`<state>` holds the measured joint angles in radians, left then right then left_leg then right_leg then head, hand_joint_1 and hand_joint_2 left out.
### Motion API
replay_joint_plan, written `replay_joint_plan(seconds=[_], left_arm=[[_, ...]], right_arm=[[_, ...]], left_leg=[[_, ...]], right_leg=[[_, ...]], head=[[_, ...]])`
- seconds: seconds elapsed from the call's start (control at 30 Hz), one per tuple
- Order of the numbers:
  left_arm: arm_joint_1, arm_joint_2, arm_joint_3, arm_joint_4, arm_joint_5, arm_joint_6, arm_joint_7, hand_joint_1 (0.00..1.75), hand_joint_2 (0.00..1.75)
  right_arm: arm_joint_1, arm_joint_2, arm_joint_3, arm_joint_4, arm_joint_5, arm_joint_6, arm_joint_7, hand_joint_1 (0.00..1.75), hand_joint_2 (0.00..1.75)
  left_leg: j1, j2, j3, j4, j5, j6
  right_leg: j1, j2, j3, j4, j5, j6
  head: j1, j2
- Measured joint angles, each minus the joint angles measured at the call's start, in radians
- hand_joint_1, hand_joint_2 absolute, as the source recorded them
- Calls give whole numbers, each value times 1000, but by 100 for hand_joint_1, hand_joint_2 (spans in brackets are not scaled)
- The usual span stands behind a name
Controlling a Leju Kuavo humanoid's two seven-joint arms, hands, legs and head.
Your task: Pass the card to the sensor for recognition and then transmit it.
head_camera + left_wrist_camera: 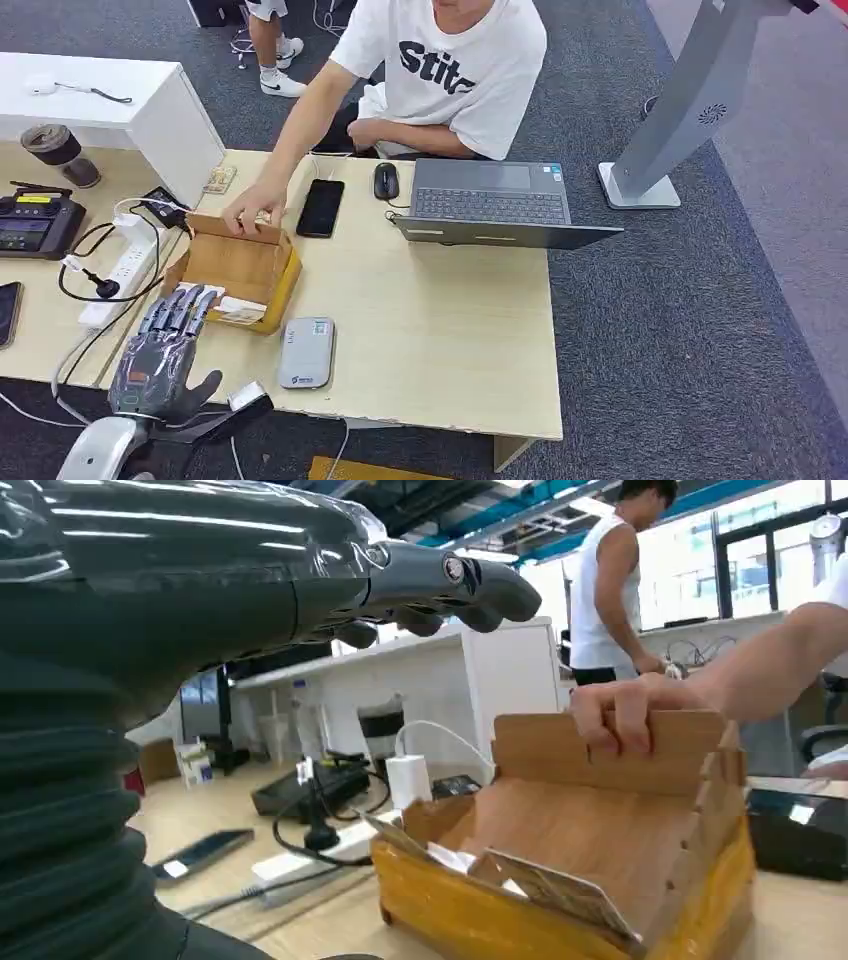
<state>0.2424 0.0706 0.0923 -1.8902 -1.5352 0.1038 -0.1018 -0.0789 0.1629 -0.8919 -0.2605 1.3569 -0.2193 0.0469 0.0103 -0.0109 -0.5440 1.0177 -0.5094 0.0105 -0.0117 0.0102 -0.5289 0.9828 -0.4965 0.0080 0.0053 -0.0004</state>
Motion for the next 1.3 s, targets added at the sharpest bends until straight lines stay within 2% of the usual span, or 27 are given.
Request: replay_joint_plan(seconds=[0.2, 0.47, 0.63, 0.87, 1.3], left_arm=[[-5, 63, -7, 6, -33, 39, 131, 0, 175], [-45, 125, -37, 73, -36, 79, 184, 0, 175], [-62, 133, -53, 105, -36, 79, 181, 0, 175], [-76, 124, -58, 154, -36, 106, 104, 0, 175], [-83, 109, -58, 193, -36, 112, 88, 0, 175]], right_arm=[[-1, 0, -2, 0, 41, 2, -1, 0, 175], [-3, 0, -2, 0, 68, 6, 0, 0, 175], [-4, 0, -2, 0, 85, 6, 2, 0, 175], [-7, 0, -2, 0, 102, 7, 10, 0, 175], [-8, 1, -2, 0, 104, 7, 10, 0, 175]], left_leg=[[0, 0, 0, 0, 0, 0], [0, 0, 0, 0, 0, 0], [0, 0, 0, 0, 0, 0], [0, 0, 0, 0, 0, 0], [0, 0, 0, 0, 0, 0]], right_leg=[[0, 0, 0, 0, 0, 0], [0, 0, 0, 0, 0, 0], [0, 0, 0, 0, 0, 0], [0, 0, 0, 0, 0, 0], [0, 0, 0, 0, 0, 0]], head=[[0, 0], [0, 0], [0, 0], [0, 0], [0, 0]])
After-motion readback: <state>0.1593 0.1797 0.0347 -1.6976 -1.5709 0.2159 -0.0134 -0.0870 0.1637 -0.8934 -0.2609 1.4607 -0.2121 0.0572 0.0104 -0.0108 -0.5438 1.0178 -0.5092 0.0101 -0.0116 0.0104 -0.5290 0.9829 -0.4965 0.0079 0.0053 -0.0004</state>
